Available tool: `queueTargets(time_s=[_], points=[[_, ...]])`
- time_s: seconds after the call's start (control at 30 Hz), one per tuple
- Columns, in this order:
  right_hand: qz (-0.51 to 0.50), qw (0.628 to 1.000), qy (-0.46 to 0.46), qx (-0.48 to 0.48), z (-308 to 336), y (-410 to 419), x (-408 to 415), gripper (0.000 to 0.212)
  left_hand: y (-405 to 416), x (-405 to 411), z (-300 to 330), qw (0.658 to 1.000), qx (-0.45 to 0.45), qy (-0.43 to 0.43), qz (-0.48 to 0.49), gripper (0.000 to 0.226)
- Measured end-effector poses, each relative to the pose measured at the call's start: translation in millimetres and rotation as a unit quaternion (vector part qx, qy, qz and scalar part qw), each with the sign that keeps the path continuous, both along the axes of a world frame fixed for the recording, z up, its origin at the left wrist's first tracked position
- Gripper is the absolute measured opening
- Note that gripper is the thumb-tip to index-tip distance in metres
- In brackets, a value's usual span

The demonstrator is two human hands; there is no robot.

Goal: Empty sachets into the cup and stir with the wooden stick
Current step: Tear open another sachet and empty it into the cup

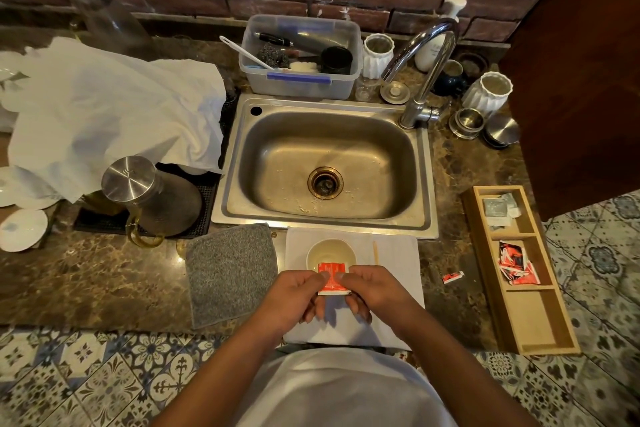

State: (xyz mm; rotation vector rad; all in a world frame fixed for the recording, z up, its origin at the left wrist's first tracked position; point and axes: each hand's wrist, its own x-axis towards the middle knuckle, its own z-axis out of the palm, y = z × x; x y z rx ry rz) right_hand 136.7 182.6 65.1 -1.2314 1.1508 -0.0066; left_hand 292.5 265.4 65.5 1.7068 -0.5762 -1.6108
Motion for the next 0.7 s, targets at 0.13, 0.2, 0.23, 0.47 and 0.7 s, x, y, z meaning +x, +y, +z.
queueTargets(time_s=[0.13, 0.2, 0.23, 0.47, 0.7], points=[[0.016, 1.000, 0.006, -0.007, -0.6, -1.3, -0.4, 0.036, -2.2, -0.5, -0.8, 1.000, -0.001, -0.004, 0.001, 0.042], [0.015, 1.000, -0.008, -0.002, 0.1, -2.7, -2.3, 0.038, -2.4, -0.5, -1.5, 1.000, 0.000, -0.005, 0.004, 0.044], [0.016, 1.000, -0.018, 0.003, 0.3, -3.4, -3.3, 0.039, -2.4, -0.3, -1.7, 1.000, 0.000, 0.000, 0.007, 0.045], [0.004, 0.999, -0.008, 0.034, -1.9, -5.5, -1.8, 0.039, -1.1, -0.1, -6.0, 0.999, 0.006, 0.047, 0.025, 0.038], [-0.007, 1.000, 0.014, 0.020, -1.1, -6.4, -1.6, 0.035, -2.4, -1.7, -9.8, 0.998, 0.022, 0.047, 0.037, 0.040]])
